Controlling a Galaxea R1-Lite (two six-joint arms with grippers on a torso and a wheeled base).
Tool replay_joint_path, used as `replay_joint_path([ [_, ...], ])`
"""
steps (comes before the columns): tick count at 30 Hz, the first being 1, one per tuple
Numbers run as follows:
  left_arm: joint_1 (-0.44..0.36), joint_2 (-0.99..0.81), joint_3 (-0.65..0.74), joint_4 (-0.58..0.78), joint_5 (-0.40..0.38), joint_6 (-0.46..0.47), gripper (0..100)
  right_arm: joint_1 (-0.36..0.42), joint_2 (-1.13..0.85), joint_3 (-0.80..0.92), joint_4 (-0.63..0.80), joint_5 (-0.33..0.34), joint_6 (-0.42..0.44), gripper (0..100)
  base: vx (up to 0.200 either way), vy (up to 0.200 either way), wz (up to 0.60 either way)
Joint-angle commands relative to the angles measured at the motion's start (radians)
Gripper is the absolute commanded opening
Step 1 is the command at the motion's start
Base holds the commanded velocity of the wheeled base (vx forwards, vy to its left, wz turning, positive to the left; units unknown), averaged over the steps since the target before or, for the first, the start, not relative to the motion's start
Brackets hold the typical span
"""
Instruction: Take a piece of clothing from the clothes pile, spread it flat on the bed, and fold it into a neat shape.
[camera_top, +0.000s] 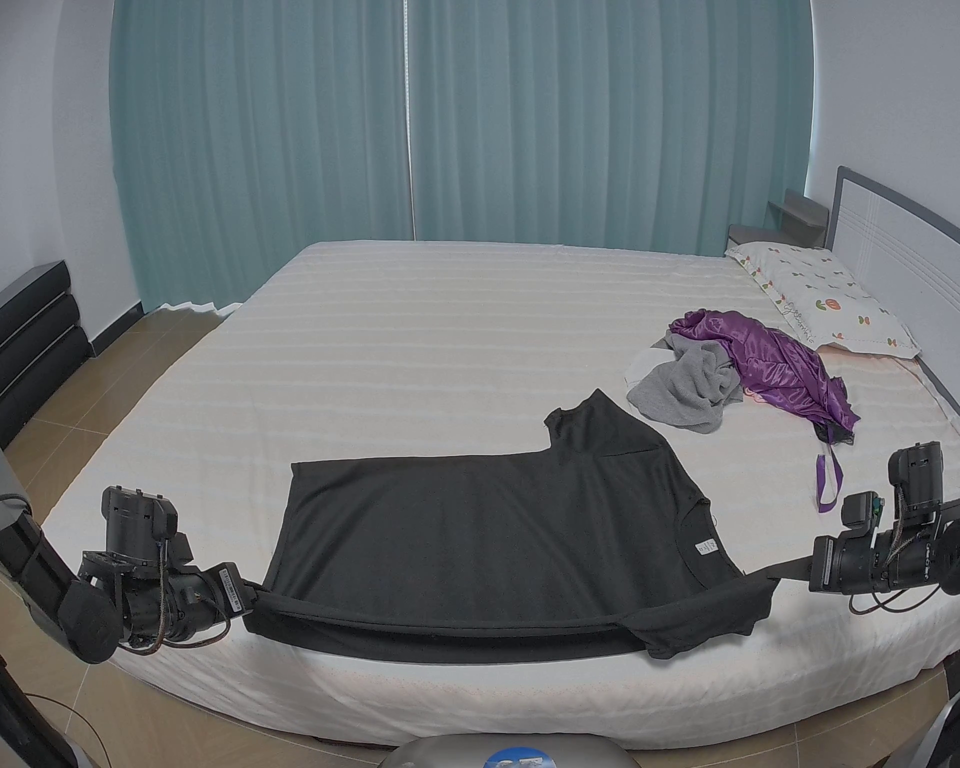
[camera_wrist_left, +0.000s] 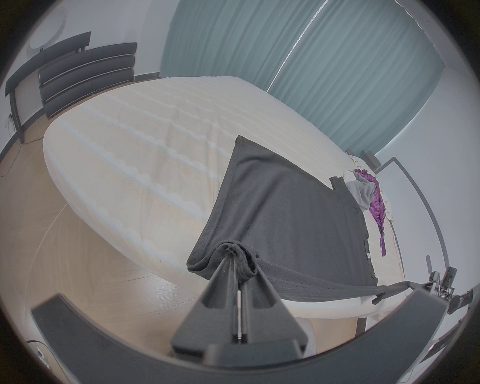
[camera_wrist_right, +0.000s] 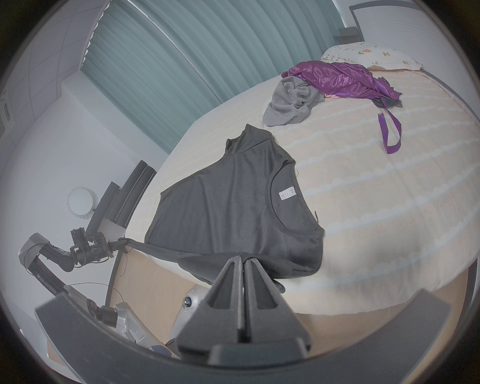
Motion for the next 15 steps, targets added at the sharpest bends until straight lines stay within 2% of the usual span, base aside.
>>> replay_joint_path([
  [1, 0.002, 0.055, -0.033, -0.004, -0.002, -0.016, 0, 0.008, 0.051, -0.037, 0.002, 0.002, 0.005, 0, 0.000, 0.000, 0.00],
  [7, 0.004, 0.133, -0.108, -0.007, -0.009, -0.066, 0, 0.018, 0.128, -0.109, -0.006, 0.002, 0.074, 0, 0.000, 0.000, 0.00],
  [15, 0.004, 0.201, -0.168, -0.008, -0.009, -0.099, 0, 0.027, 0.223, -0.173, -0.007, -0.001, 0.091, 0, 0.000, 0.000, 0.00],
])
